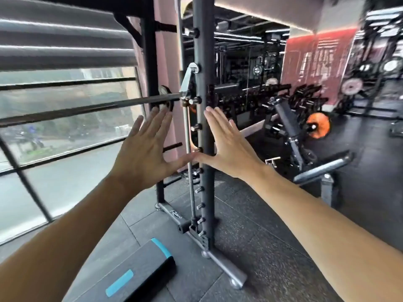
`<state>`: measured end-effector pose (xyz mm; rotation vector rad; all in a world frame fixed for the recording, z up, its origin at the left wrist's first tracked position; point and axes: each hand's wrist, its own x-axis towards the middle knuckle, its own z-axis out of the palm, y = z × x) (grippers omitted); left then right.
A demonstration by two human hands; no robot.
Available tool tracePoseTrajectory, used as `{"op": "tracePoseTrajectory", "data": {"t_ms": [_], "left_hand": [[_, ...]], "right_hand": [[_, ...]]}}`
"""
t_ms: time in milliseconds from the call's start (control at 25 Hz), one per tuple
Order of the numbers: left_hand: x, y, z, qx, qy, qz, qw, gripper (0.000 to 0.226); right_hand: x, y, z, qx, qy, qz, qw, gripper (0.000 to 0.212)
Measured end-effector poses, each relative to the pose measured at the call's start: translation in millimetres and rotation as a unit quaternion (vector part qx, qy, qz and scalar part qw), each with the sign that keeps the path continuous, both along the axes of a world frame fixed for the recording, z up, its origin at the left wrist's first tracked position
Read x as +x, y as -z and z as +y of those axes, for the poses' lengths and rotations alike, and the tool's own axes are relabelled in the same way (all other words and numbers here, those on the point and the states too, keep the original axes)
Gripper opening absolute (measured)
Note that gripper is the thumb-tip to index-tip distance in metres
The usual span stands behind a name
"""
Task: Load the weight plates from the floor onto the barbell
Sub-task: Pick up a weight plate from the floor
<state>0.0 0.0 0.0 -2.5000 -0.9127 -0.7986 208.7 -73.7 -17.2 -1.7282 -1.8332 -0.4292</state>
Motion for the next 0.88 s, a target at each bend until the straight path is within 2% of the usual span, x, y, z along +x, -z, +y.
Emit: {"op": "tracePoseTrajectory", "data": {"t_ms": [160,360,600,880], "left_hand": [[104,16,-6,0.011,0.045,0.033,0.998,0.113],[241,34,-20,0.016,0.080,0.033,0.996,0.117],[357,67,-18,0.011,0.099,0.062,0.993,0.114],[448,103,44,0.001,0.104,0.101,0.989,0.116]], "right_hand": [[94,18,-20,-0.044,0.050,-0.055,0.996,0.117],[225,29,-52,-0.048,0.105,-0.086,0.990,0.113],[334,58,-67,-0.079,0.145,-0.068,0.984,0.114],[422,108,-15,-0.136,0.152,-0.027,0.979,0.116]]}}
